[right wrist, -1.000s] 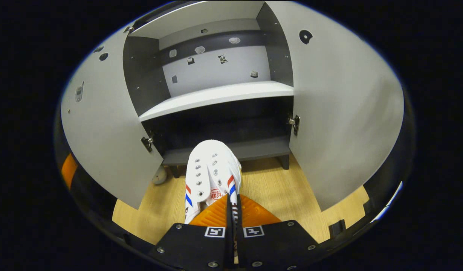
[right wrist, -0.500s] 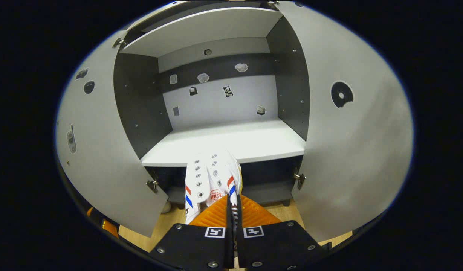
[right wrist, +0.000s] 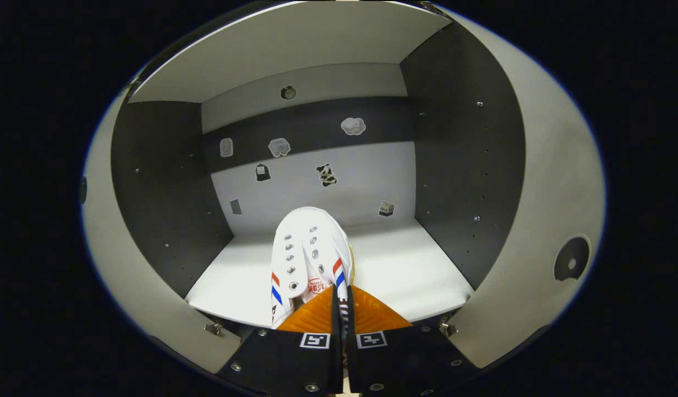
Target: Grab one shoe with the right hand and put it into the shoe cabinet, grab the other shoe with the left hand and put it into the shoe cabinet; then close the right door with the right hand and the left door with the left hand.
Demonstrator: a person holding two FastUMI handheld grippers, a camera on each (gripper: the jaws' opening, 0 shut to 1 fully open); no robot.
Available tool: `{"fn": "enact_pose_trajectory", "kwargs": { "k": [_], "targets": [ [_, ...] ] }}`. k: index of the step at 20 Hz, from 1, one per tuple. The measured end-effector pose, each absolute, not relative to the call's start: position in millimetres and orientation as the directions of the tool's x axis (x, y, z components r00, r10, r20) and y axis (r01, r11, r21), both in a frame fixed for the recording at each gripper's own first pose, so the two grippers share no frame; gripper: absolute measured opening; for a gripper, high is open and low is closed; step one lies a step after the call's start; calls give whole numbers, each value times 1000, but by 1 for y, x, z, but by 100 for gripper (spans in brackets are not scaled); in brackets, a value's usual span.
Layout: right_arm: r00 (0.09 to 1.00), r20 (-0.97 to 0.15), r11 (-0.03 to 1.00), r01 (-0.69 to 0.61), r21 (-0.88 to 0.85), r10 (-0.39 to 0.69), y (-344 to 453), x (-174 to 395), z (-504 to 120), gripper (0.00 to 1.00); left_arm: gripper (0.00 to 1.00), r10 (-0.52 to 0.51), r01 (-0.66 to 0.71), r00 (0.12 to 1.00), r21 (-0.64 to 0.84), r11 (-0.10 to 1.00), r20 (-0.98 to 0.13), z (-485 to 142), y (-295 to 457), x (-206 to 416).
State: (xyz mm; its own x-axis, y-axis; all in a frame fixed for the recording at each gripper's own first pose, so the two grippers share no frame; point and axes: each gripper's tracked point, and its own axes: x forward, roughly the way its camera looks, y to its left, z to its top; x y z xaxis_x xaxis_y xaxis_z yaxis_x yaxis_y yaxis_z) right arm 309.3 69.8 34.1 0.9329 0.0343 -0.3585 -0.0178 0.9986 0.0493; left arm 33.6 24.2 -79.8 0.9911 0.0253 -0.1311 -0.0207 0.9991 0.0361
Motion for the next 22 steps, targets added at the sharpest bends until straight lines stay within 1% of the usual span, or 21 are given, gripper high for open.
{"fn": "enact_pose_trajectory", "kwargs": {
  "k": [5,7,10,11,15,16,17,18,21,22],
  "targets": [
    [891,-454,998,34,56,-5,60,366,2,3,97,40,-35,990,35,999,-134,-83,25,37],
    [876,-481,998,54,32,-32,53,376,-12,3,97,43,-38,990,36,999,-136,-84,25,37],
    [868,-496,998,45,52,-13,56,379,-14,2,97,51,-46,988,41,998,-146,-87,25,37],
    [869,-494,998,39,44,-12,57,377,-14,5,97,54,-48,987,37,998,-151,-89,25,37],
    [901,-433,1000,31,0,-28,54,371,3,15,97,64,-61,986,24,998,-151,-85,25,37],
    [909,-415,999,32,6,-27,55,368,10,10,97,65,-63,988,21,998,-142,-82,23,37],
    [918,-394,1000,31,-2,-30,53,363,18,21,97,69,-67,988,20,998,-135,-79,22,36],
    [928,-371,1000,25,-15,-29,53,354,26,14,97,70,-68,989,20,997,-133,-78,21,35],
    [955,-296,999,-3,-43,-10,55,327,48,16,97,68,-67,989,11,998,-134,-79,17,30],
    [962,-273,999,-19,-46,6,57,315,55,18,97,70,-69,988,12,998,-135,-79,17,28]
  ]
}}
